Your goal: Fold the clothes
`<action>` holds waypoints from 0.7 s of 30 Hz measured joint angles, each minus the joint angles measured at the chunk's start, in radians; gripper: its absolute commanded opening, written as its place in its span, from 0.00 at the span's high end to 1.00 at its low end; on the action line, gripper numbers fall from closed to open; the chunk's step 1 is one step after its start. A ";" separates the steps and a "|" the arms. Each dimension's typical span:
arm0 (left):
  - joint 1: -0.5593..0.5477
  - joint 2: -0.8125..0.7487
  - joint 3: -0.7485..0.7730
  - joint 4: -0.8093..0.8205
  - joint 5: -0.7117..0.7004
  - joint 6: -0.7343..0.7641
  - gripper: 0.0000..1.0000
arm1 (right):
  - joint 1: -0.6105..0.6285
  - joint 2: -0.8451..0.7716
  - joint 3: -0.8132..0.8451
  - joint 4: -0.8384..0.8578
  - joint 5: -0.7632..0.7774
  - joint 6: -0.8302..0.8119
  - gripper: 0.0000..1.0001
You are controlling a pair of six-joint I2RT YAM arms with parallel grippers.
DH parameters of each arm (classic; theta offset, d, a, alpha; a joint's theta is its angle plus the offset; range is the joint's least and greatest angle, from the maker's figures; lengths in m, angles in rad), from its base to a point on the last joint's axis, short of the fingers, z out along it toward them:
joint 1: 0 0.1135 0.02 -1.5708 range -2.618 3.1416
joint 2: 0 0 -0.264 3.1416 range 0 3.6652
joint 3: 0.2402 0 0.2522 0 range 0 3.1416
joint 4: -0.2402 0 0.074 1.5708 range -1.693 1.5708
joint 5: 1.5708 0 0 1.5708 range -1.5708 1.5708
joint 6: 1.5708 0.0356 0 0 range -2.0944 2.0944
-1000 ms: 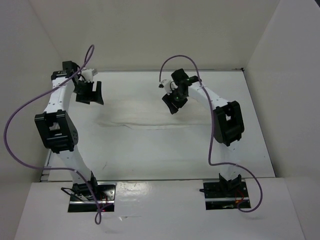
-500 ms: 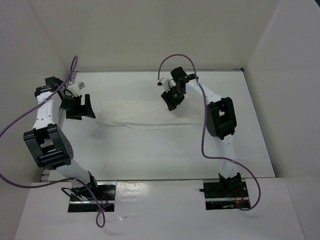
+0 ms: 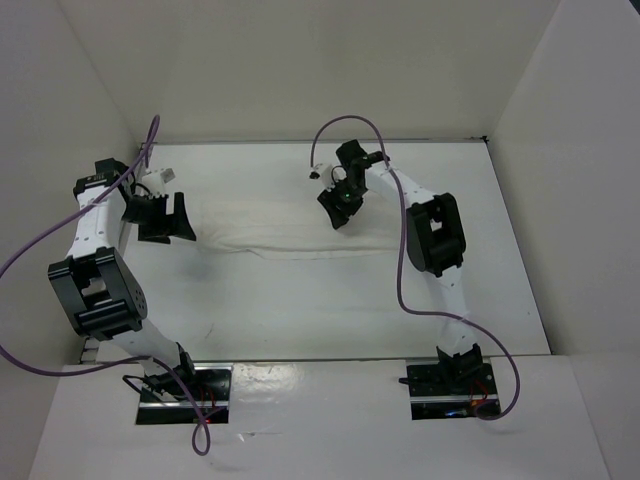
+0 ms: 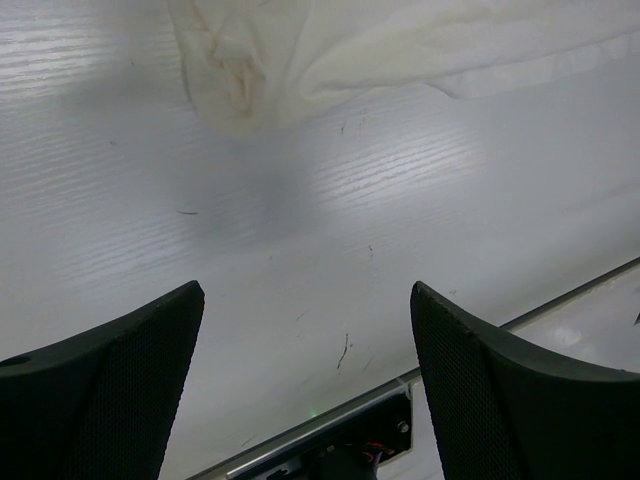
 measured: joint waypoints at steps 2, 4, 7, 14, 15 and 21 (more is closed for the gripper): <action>0.000 0.000 -0.004 0.002 0.008 0.002 0.10 | 0.006 0.001 0.000 -0.010 -0.005 -0.003 0.44; 0.000 0.000 -0.013 0.004 0.017 0.003 0.10 | 0.013 0.001 0.000 -0.015 -0.009 -0.008 0.44; 0.000 0.001 -0.020 0.003 0.024 0.003 0.10 | 0.020 0.001 0.000 -0.023 -0.016 -0.012 0.54; 0.000 0.002 -0.020 0.003 0.050 0.006 0.10 | 0.026 0.008 0.000 -0.039 -0.022 -0.028 0.72; 0.000 0.002 -0.020 0.003 0.052 0.006 0.10 | 0.026 0.010 0.000 -0.040 -0.023 -0.029 0.74; 0.000 0.002 -0.020 0.003 0.060 0.012 0.10 | 0.031 0.014 0.000 -0.052 -0.024 -0.035 0.96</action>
